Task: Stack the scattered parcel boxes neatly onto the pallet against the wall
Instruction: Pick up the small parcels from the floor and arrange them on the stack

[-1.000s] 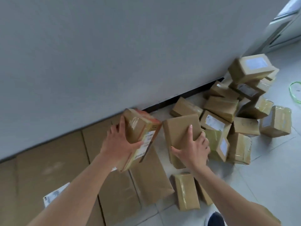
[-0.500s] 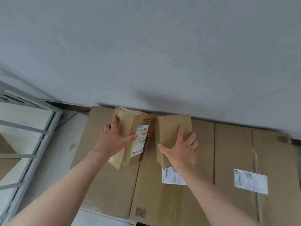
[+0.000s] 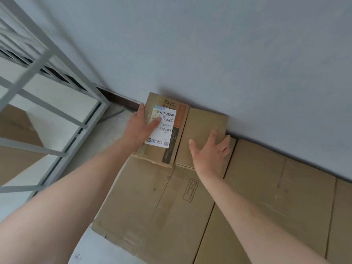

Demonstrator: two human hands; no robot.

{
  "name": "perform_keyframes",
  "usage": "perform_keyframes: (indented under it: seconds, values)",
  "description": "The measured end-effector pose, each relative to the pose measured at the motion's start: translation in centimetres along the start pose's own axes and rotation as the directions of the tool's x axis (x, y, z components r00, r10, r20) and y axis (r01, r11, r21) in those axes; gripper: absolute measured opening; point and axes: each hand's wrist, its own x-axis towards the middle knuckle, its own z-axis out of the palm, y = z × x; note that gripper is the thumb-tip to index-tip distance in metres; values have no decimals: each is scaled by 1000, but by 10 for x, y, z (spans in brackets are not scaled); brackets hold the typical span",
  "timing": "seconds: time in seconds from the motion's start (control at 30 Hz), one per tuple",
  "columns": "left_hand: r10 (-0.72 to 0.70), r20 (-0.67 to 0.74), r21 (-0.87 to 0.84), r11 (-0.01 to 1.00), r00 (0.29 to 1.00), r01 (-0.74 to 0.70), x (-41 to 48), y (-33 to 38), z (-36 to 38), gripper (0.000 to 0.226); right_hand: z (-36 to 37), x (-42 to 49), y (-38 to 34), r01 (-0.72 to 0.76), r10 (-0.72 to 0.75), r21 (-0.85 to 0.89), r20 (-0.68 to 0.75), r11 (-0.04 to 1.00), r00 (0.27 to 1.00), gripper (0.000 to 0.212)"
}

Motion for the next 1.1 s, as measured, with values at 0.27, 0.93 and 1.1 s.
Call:
perform_keyframes:
  seconds: [0.27, 0.93, 1.1]
  values:
    - [-38, 3, 122, 992, 999, 38, 21, 18, 21, 70, 2, -15, 38, 227, -217, -60, 139, 972, 966, 74]
    - [323, 512, 171, 869, 796, -464, -302, 318, 280, 61, -320, -124, 399, -200, 201, -27, 29, 979, 979, 60]
    - [338, 685, 143, 806, 645, -575, -462, 412, 425, 61, -430, -218, 583, -411, 411, 3, -38, 912, 911, 57]
